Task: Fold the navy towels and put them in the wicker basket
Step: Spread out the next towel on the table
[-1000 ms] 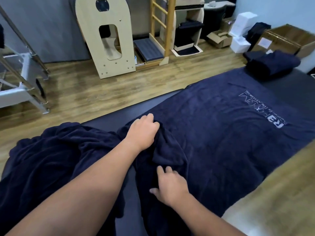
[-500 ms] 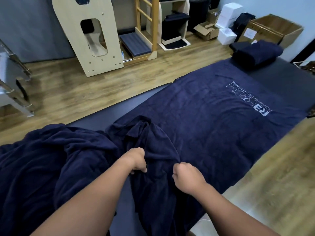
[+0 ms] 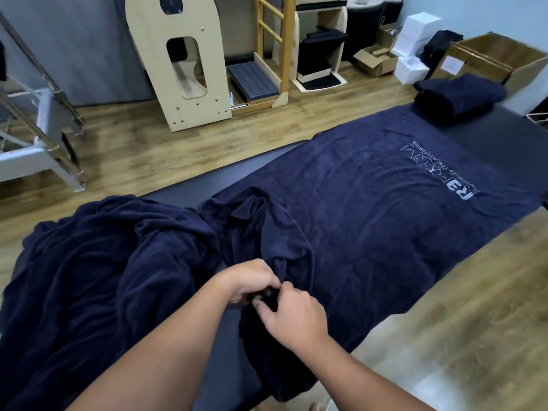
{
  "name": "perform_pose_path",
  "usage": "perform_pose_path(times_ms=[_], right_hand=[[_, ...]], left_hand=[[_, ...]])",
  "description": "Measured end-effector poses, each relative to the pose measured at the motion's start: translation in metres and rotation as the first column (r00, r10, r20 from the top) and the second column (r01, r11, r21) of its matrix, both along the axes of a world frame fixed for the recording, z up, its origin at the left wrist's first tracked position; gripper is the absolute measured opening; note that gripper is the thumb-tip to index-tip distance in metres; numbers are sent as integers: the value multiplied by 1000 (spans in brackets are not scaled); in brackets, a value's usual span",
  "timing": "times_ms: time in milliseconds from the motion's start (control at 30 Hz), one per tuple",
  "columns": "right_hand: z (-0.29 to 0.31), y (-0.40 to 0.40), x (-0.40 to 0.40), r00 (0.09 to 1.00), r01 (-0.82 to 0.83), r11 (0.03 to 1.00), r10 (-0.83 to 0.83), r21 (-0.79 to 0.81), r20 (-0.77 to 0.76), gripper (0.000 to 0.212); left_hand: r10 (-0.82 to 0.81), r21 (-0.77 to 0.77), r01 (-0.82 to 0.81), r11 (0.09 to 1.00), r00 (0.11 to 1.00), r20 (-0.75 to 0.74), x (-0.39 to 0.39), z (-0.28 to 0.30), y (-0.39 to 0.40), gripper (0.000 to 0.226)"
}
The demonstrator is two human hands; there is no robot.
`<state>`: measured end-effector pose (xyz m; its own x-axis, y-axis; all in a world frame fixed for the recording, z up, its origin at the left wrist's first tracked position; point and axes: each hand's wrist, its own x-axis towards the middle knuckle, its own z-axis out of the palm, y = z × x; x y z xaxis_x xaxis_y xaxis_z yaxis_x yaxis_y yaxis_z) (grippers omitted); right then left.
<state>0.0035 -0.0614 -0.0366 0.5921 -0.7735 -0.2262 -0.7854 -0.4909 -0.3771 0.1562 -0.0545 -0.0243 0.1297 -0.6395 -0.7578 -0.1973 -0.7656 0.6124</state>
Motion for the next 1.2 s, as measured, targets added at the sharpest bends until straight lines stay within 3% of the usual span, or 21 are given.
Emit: perform_pose_path(times_ms=[67,167,267,333,400,467,567,700,833,967,1067,1200], right_hand=[[7,0,-3,997,65,996,-62,55,-49,64],[14,-6,-19,994,105,987,-99,119,-56,39],[19,-24,-47,988,130,973,-110,193,-110,16],[22,-45,-70,976,130,962,-81,239,-202,12],[22,-71,-97,951,142,961,-66,237,-301,19],[20,-99,-127,933,184,979,-146,88,-328,23],[9,-122,-159,923,351,934,-357,-70,-144,19],[-10,-118,-160,859,512,848,-500,137,-115,47],[-19,-99,-141,904,422,890,-398,174,-155,68],[-20,-104,-118,885,385,923,-359,32,-296,64],[-20,-122,-112,908,350,936,-329,37,-259,34],[-22,-143,-131,993,25,1000,-25,4,-112,27]], left_hand=[[77,24,-75,997,991,-113,-11,4,2,22],[-39,-8,39,999,995,-89,-32,11,-2,24],[-169,-35,172,985,982,80,-50,15,-12,27],[-232,-53,260,964,923,307,-55,14,-18,23],[-243,-70,310,948,849,469,-57,13,-22,22],[-245,-60,312,948,838,487,-59,11,-25,42],[-301,-5,354,935,801,517,-65,9,-32,81],[-279,-5,365,931,720,635,-70,5,-44,90],[-221,19,290,957,682,697,-55,1,-56,93],[-183,28,241,970,650,737,-25,-7,-78,92],[-177,65,186,980,688,704,-3,-16,-95,82],[-152,68,148,987,686,712,17,-17,-119,17]])
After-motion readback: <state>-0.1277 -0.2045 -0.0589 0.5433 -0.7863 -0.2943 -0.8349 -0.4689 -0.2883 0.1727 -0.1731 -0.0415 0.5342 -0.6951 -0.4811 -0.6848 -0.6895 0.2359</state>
